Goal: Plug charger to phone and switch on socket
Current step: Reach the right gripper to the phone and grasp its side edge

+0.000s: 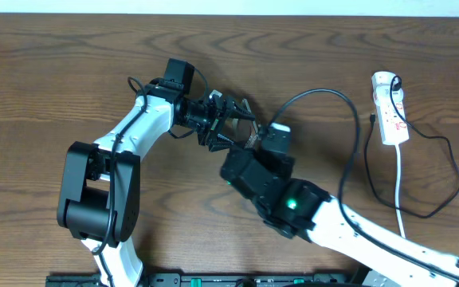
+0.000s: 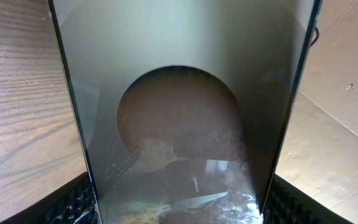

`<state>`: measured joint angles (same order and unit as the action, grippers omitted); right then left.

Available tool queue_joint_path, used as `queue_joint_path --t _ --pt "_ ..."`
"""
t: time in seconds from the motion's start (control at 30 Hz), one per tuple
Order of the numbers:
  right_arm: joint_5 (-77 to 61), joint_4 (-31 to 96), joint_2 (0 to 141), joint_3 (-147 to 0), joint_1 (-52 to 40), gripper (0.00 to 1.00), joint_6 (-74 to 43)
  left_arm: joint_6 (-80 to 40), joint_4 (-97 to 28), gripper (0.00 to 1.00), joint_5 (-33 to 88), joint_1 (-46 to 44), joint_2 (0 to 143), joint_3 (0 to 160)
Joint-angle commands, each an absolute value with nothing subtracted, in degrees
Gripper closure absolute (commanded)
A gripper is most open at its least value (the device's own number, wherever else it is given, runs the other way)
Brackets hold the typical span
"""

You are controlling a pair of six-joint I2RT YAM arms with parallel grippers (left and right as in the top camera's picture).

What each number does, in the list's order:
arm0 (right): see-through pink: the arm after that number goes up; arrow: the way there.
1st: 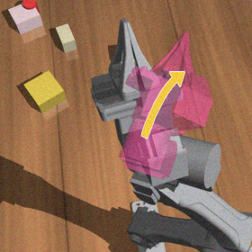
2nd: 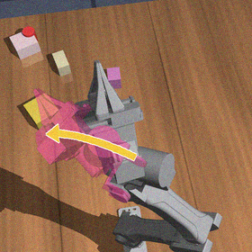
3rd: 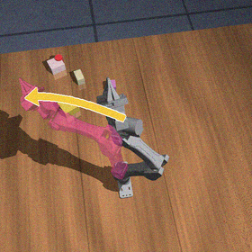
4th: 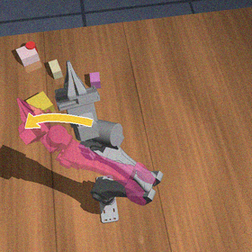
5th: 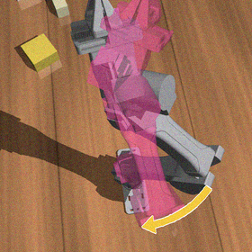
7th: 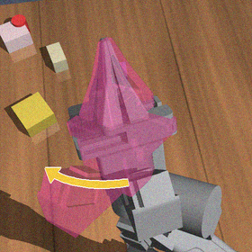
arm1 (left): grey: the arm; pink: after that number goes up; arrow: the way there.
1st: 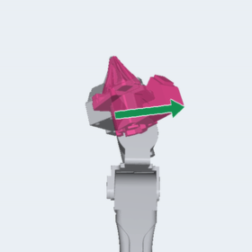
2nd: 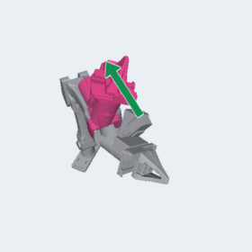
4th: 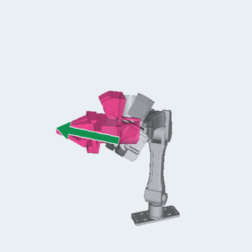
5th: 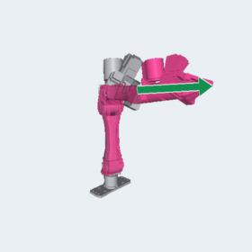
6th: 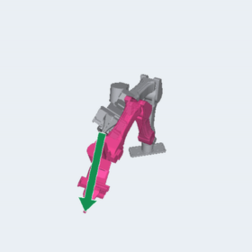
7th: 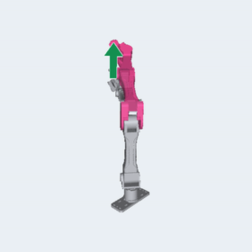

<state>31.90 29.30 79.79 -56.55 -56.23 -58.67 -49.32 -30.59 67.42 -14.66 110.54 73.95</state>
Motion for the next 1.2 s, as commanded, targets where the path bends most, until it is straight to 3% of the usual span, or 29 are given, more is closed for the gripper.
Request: queue_joint_path --t 0.0,0.1,0.53,0.87,1.17 --pt "35.2 28.9 79.9 -57.3 -56.6 0.17 -59.5 -49.2 -30.5 0.41 70.3 -14.4 108.6 74.2" --pt "35.2 28.7 80.0 -57.3 -56.2 0.30 -59.8 -49.2 -30.5 0.41 70.3 -14.4 108.6 74.2" --pt "35.0 25.8 83.8 -57.3 -55.8 0.34 -59.8 -49.2 -30.5 0.41 70.3 -14.4 108.5 74.2" --pt "35.0 23.9 84.6 -57.3 -53.9 0.50 -59.8 -49.2 -30.5 0.41 70.4 -14.4 108.5 74.2" --pt "33.3 21.6 86.2 -57.3 -53.2 0.53 -59.8 -49.2 -30.5 0.41 70.6 -14.4 108.6 74.2"
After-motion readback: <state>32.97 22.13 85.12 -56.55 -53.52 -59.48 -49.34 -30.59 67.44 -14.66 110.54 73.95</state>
